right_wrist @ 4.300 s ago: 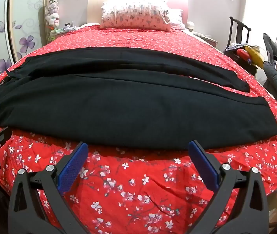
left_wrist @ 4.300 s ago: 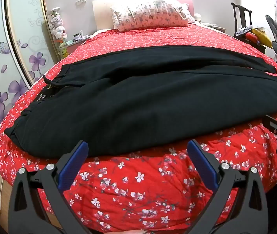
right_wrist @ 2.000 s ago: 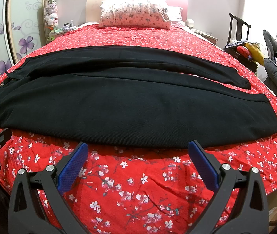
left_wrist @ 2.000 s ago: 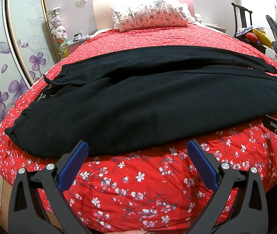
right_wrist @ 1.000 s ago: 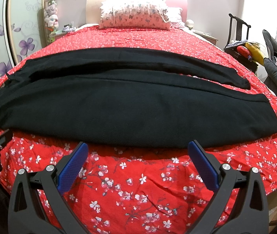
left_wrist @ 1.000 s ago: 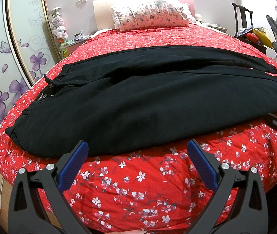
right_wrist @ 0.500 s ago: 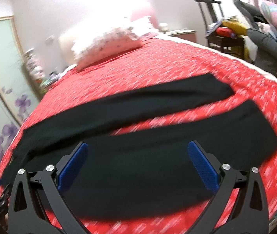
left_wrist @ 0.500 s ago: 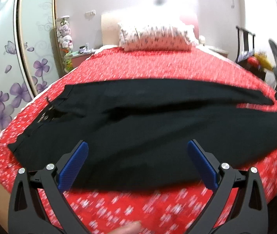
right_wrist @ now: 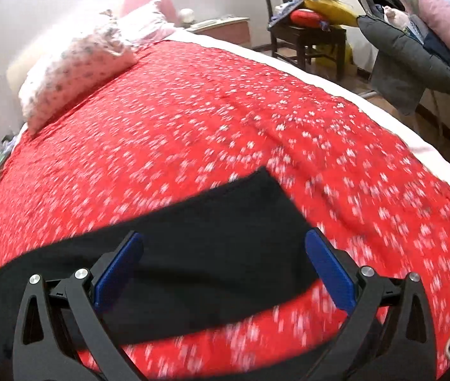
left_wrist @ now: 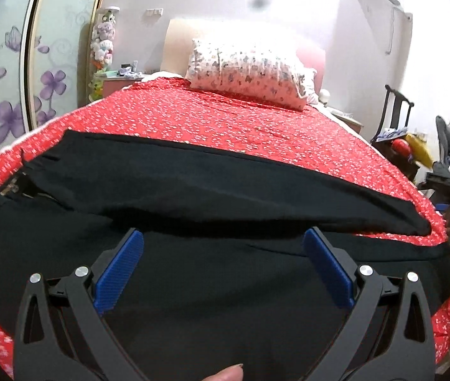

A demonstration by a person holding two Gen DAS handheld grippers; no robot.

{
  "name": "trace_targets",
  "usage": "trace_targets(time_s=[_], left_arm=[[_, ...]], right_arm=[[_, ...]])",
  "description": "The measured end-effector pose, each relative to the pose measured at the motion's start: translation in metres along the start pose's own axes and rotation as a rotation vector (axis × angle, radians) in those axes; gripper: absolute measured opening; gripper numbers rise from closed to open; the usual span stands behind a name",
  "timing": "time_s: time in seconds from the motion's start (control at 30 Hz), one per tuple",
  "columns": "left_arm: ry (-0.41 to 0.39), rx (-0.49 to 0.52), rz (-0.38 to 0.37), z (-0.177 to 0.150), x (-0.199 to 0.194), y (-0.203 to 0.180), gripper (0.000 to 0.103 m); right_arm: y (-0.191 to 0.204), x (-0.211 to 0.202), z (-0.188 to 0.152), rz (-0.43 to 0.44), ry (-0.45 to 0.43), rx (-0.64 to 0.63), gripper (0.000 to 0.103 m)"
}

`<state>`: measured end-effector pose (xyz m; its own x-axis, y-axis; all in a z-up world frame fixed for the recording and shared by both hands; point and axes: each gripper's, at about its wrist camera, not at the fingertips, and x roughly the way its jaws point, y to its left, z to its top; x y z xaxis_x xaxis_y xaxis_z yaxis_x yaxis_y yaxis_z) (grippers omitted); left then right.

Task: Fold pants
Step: 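Lower the right tool onto the trouser leg hem and close it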

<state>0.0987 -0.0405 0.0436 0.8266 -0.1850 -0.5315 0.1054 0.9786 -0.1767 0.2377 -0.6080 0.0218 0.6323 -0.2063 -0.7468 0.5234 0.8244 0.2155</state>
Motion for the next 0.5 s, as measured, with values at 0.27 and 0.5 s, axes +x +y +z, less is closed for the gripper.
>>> trace_targets(time_s=[0.27,0.5], left_arm=[[0.04,0.079,-0.002,-0.01,0.02,-0.003,0.101],[0.075,0.089,-0.022,-0.015,0.027,-0.004,0.101]], right_arm=[[-0.023,0.06,0.031,-0.011,0.01,0.093,0.081],[-0.031,0.094,0.031,-0.023,0.041,0.113,0.063]])
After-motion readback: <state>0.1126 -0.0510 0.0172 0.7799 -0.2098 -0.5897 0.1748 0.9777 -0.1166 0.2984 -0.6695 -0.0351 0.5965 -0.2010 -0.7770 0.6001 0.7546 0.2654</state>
